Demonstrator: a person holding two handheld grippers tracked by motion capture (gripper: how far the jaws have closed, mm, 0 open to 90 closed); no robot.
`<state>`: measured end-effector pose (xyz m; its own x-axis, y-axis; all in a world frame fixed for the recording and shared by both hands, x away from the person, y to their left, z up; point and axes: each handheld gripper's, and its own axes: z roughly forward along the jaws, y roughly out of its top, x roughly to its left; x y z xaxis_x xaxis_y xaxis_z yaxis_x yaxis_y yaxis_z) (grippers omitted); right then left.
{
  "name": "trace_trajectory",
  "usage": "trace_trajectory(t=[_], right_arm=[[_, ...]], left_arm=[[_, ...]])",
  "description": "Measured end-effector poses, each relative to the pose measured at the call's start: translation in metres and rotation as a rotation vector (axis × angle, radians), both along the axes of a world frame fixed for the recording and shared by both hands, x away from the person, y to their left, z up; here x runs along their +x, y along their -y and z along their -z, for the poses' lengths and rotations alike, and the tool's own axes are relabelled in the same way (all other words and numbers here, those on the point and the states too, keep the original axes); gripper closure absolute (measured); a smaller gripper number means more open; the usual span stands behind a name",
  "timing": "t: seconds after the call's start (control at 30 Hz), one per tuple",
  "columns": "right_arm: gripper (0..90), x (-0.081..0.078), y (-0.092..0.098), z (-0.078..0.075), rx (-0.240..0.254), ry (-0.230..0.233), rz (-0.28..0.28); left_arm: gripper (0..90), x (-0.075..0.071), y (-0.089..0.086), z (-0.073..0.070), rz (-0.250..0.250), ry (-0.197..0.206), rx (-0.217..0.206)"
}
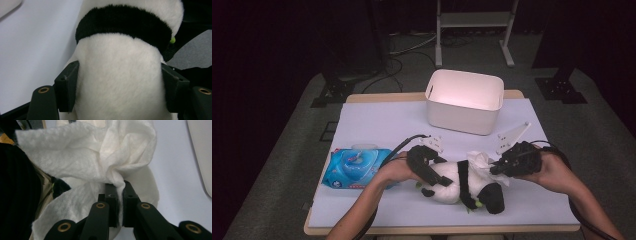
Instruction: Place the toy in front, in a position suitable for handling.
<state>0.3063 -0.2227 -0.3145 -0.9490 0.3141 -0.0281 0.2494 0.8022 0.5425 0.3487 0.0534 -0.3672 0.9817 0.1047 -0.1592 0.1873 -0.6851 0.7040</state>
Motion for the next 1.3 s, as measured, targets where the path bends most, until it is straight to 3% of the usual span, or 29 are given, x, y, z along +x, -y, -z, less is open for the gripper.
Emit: trace_trajectory(t=[0.23,0.27,0.43,0.6,0.7,0.83,0.93,1.1,1.3], right_arm=[[84.7,0.013,-0.009,-0.009,-0.009,0.023,0.01],[84.7,0.021,-0.012,-0.01,-0.021,0.029,0.018],[84.7,0.037,-0.018,-0.012,-0.021,0.016,0.036],[84.3,0.05,-0.027,-0.014,0.005,-0.008,0.029],[84.4,0.053,-0.033,-0.012,-0.003,-0.017,0.027],[84.6,0.05,-0.038,-0.003,-0.024,-0.039,0.003],[84.5,0.044,-0.036,0.0,-0.022,-0.046,0.001],[84.7,0.036,-0.025,0.005,-0.003,-0.071,0.001],[84.6,0.024,-0.018,0.011,0.001,-0.083,-0.013]], left_arm=[[29.3,0.004,-0.005,-0.009,-0.052,0.077,0.022],[29.3,0.007,-0.006,-0.009,-0.075,0.106,0.024],[29.2,0.015,-0.01,-0.004,-0.094,0.113,0.01],[28.6,0.012,-0.008,0.0,-0.068,0.125,0.0],[27.7,0.01,-0.007,0.001,-0.072,0.12,0.005],[16.4,0.007,-0.009,0.006,-0.078,0.061,0.004],[9.8,0.004,-0.008,0.006,-0.093,0.044,-0.016],[7.7,0.002,-0.008,0.001,-0.093,0.031,-0.031],[5.6,0.0,-0.011,-0.004,-0.095,0.025,-0.005]])
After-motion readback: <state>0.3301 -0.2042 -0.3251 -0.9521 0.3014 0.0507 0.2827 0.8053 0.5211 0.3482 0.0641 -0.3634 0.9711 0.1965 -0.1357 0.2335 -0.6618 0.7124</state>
